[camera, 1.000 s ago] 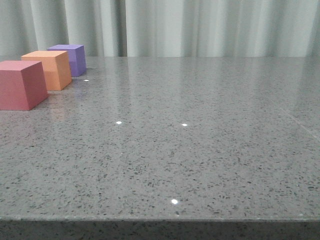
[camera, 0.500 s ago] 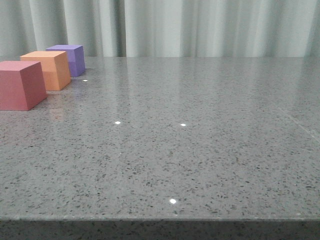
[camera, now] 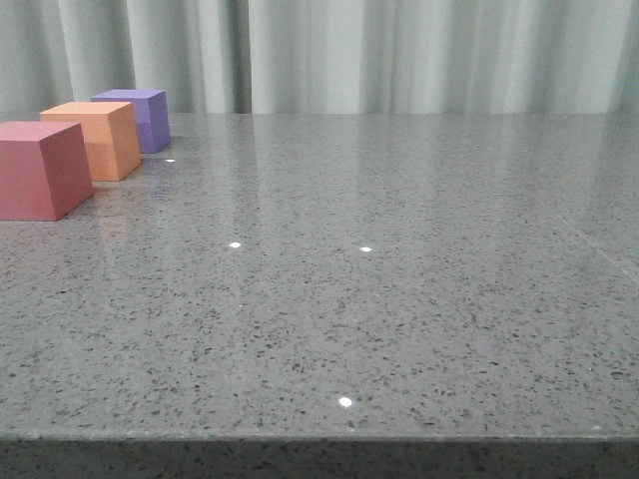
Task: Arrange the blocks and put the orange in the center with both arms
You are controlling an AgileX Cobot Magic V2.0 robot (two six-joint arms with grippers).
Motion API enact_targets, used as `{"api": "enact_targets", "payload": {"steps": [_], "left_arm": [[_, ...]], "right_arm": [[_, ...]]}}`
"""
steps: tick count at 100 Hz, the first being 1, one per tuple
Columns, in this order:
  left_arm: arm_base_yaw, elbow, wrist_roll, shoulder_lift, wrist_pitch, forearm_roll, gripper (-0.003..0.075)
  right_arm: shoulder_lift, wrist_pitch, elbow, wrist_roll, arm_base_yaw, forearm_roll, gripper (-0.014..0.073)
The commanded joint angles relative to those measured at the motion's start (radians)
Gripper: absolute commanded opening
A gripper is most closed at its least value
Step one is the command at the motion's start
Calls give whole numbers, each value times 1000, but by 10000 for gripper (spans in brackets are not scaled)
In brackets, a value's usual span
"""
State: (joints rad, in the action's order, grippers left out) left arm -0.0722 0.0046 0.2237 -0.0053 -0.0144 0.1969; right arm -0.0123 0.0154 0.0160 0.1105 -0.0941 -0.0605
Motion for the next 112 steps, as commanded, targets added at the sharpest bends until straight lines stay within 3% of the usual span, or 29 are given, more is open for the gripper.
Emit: {"api": "enact_targets", "payload": {"steps": [1,112], "left_arm": [[1,45,4,-29,-85,-9,-20],[1,45,4,-29,-85,-9,-20]], "right_arm": [[30,157,-26,-12,4,5,-68],[42,128,-31,-10,4,8,-68]]}}
